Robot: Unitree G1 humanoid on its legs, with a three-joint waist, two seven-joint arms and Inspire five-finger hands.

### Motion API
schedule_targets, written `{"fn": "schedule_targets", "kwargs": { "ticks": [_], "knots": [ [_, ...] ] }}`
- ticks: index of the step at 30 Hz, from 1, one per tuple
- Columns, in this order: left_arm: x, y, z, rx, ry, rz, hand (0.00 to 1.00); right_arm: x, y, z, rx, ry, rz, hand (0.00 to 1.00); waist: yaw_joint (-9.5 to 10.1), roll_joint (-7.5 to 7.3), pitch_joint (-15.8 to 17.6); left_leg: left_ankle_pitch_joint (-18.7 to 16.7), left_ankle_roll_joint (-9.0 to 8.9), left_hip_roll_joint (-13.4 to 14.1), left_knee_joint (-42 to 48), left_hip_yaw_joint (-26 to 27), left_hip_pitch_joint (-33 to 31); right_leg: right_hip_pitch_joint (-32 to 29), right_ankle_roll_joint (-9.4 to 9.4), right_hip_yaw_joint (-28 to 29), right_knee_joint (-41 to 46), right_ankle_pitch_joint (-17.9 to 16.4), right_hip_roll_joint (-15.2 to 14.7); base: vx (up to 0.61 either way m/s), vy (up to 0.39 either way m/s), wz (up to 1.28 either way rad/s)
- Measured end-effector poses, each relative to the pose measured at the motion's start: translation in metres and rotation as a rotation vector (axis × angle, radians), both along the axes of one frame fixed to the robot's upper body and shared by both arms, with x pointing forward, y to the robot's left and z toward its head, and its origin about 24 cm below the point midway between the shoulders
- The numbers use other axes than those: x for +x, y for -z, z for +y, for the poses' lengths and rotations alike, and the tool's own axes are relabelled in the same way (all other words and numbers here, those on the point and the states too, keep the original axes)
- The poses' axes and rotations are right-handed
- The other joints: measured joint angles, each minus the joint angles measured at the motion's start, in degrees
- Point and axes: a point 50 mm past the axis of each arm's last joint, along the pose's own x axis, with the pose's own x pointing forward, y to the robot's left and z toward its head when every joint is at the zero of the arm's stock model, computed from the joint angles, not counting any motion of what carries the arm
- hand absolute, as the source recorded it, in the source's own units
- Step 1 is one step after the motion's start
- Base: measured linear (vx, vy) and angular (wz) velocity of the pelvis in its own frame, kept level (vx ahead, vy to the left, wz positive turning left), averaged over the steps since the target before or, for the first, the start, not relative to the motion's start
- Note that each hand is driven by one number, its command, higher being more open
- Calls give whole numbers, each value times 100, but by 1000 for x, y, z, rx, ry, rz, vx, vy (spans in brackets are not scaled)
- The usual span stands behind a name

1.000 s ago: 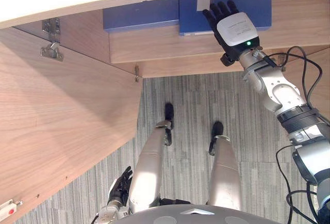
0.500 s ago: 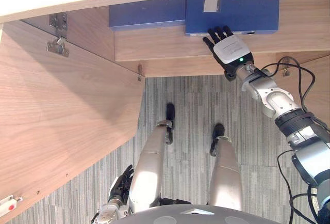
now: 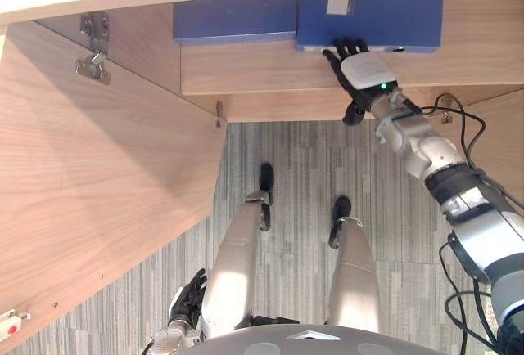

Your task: Walk over to the cabinet, pick up the folder, carry it to the office cabinet, place the folder inside the office cabinet, then close the office cabinet door

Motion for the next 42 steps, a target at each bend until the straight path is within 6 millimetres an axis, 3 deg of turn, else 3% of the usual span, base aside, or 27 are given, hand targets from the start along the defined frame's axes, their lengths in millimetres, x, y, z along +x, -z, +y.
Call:
{"fn": "schedule_targets", "kwargs": {
  "ticks": [2, 7, 11, 13, 16, 22, 30, 36, 42],
  "knots": [
    [-2, 1, -1, 2, -47, 6, 100, 9, -21, -6, 29, 50, -3, 100, 48, 0, 0, 22, 1, -38, 3, -44, -37, -8, 1, -58, 16, 2, -51, 16, 1, 16],
    [-2, 2, 0, 19, -67, 10, 100, 11, -40, -9, 4, 48, -28, 100, 3, 19, 10, 64, 49, -107, 5, -102, -242, -229, 2, -53, 130, 2, -89, -14, -1, 6],
    [0, 1, 0, 17, -88, 0, 100, 14, -67, -15, 5, 64, -40, 100, 12, 75, 39, 158, 15, -114, -25, -169, -388, -410, 0, -90, 240, 11, -86, -68, -24, 8],
    [5, 0, -4, 1, -106, -20, 100, 14, -88, -32, 29, 143, -70, 100, 82, 194, 97, 287, -17, -133, -241, -193, -390, -449, -17, -131, 216, 23, -89, -73, -31, 21],
    [11, -1, -6, -7, -114, -33, 100, 12, -99, -45, 50, 190, -74, 100, 160, 232, 115, 511, -22, -135, -538, -197, -351, -491, -71, -180, 141, 98, -95, -34, -27, 14],
    [19, -3, -8, -17, -108, -49, 100, 13, -98, -44, 65, 189, -64, 100, 159, 316, 199, 662, -23, -118, -768, -181, -87, -312, -93, -207, 69, 125, -78, -15, -29, -1],
    [26, -5, -4, 8, -98, -59, 100, 14, -69, -53, 130, 257, 10, 100, 134, 314, 201, 1048, -121, -90, -1835, -229, 1017, 617, -104, -435, -564, 241, -53, 57, -48, 1],
    [22, -1, -3, 31, -94, -28, 100, 17, -69, -47, 236, 254, -6, 100, 79, 309, 186, 1086, -121, 0, -2122, -255, 1599, 1247, -123, -548, -896, 254, 43, 101, -73, -1],
    [7, 8, 1, 46, -115, 71, 100, 20, -44, -29, 331, 232, 39, 100, 22, 198, -209, 1234, -267, 108, -2703, -372, 2303, 1870, -224, -811, -1152, 198, 149, 89, -73, 7]
  ]
}}
